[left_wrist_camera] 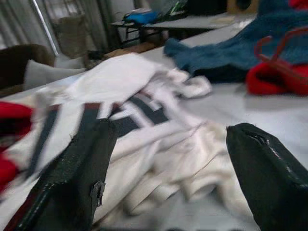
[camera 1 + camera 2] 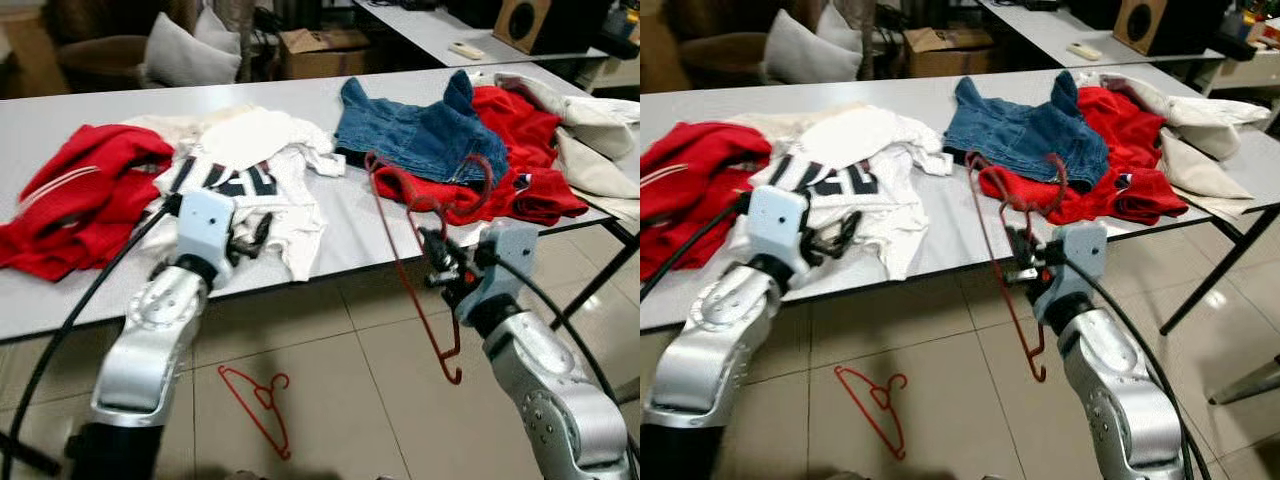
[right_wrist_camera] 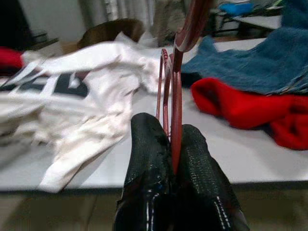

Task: Hang hanger

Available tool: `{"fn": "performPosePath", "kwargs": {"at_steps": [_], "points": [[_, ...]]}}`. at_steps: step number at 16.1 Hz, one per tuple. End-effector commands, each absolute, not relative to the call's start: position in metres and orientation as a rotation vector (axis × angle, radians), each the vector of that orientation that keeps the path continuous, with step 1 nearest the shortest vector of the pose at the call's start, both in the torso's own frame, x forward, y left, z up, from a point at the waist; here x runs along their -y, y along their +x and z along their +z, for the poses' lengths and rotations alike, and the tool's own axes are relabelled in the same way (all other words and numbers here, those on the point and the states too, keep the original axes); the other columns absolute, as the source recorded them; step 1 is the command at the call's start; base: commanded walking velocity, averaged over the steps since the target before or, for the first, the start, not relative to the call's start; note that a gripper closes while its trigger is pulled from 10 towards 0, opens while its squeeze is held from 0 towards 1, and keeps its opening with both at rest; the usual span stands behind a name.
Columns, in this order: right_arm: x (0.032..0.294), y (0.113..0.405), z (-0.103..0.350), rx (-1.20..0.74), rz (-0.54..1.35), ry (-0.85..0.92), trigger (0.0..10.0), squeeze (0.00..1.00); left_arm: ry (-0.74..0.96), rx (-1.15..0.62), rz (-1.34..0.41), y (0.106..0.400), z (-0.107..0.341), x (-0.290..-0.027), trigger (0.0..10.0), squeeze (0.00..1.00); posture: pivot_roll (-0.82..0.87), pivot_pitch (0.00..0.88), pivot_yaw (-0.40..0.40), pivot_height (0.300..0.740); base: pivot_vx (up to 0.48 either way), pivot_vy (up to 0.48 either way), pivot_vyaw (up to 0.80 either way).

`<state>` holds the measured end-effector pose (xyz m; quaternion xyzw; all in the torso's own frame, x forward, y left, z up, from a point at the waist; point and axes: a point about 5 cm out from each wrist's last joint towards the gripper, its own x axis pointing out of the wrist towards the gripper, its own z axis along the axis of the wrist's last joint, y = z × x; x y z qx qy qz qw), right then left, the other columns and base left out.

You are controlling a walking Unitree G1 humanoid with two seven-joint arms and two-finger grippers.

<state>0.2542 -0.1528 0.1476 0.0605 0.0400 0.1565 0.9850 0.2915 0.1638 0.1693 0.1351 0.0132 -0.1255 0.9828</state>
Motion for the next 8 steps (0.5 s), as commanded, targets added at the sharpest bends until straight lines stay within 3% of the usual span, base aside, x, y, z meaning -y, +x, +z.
{"fn": "performPosePath", "kwargs": {"at_steps": [1, 2, 5, 6, 7, 8], "points": [[0.156, 0.254, 0.146, -0.080, 0.308, 0.094, 10.0, 0.00, 0.308, -0.055, -0.274, 0.291, 0.163, -0.164, 10.0, 0.00, -0.09, 0.000, 0.000, 0.710, 0.000, 0.000, 0.00], [0.164, 0.252, 0.148, -0.059, 0.293, 0.120, 10.0, 0.00, 0.321, -0.114, -0.362, 0.294, 0.156, -0.164, 10.0, 1.00, -0.10, 0.000, 0.004, 0.710, 0.000, 0.000, 0.00], [0.169, 0.250, 0.149, -0.045, 0.295, 0.089, 10.0, 0.00, 0.463, -0.177, -0.395, 0.303, 0.146, -0.168, 10.0, 1.00, -0.12, 0.000, 0.013, 0.710, 0.000, 0.000, 0.00], [0.170, 0.249, 0.150, -0.039, 0.300, 0.057, 10.0, 0.00, 0.507, -0.184, -0.398, 0.306, 0.145, -0.170, 10.0, 0.33, -0.12, 0.000, 0.018, 0.710, 0.000, 0.000, 0.00], [0.170, 0.249, 0.150, -0.034, 0.304, 0.041, 10.0, 0.00, 0.558, -0.187, -0.402, 0.309, 0.143, -0.172, 10.0, 0.00, -0.13, 0.000, 0.021, 0.710, 0.000, 0.000, 0.00], [0.170, 0.248, 0.150, -0.028, 0.305, 0.040, 10.0, 0.00, 0.602, -0.183, -0.394, 0.312, 0.142, -0.175, 10.0, 0.00, -0.14, 0.000, 0.024, 0.710, 0.000, 0.000, 0.00]]}}
